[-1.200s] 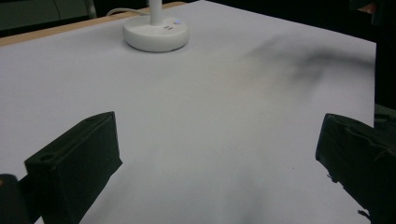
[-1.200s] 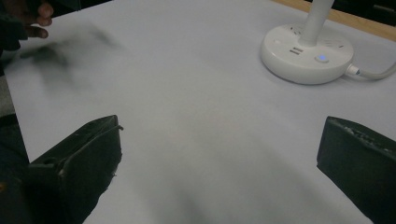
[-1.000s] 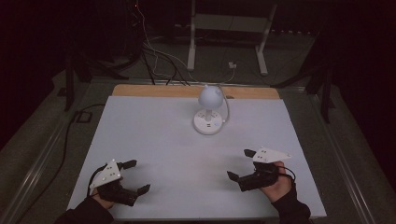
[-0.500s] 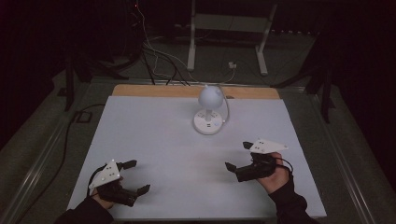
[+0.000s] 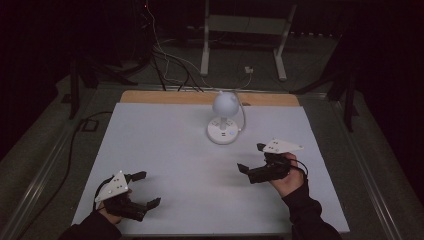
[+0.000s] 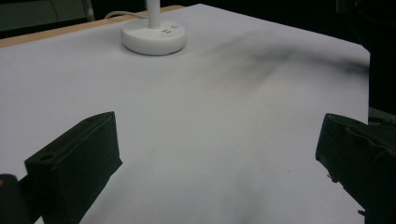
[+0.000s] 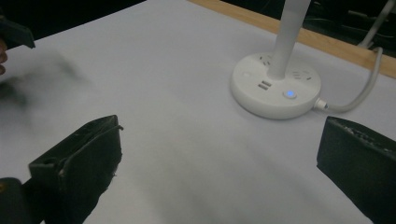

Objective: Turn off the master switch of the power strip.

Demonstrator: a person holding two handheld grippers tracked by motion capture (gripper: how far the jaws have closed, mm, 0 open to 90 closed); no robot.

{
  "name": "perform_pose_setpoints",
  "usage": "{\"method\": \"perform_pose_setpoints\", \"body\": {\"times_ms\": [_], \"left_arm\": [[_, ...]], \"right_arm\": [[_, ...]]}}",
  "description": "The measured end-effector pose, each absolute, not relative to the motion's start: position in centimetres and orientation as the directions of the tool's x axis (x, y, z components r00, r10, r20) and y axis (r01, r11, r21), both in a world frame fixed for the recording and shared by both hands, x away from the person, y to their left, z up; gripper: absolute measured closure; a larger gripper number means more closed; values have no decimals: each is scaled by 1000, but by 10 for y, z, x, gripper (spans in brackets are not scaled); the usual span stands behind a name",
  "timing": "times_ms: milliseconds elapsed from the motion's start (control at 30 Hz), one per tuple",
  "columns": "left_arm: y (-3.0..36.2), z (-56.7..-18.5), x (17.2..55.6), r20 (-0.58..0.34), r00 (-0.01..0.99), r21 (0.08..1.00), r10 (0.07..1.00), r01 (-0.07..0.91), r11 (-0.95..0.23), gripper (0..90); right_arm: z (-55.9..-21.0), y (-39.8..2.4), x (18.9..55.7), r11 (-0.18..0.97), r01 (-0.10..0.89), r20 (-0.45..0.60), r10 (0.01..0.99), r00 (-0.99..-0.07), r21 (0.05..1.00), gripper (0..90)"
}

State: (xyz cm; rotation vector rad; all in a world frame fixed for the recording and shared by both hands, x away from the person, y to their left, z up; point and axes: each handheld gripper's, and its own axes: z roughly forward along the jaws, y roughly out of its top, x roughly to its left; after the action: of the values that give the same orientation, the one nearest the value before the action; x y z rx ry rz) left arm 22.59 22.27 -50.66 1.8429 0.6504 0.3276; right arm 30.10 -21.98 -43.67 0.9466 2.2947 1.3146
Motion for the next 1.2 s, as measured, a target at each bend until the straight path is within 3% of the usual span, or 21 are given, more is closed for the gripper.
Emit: {"method": "perform_pose_setpoints", "body": {"times_ms": [1200], "left_arm": [[222, -506, 226, -84, 813, 929, 576, 273, -249, 4]], "right_arm": [[-438, -197, 360, 307, 395, 54, 727, -685, 866, 1]]}}
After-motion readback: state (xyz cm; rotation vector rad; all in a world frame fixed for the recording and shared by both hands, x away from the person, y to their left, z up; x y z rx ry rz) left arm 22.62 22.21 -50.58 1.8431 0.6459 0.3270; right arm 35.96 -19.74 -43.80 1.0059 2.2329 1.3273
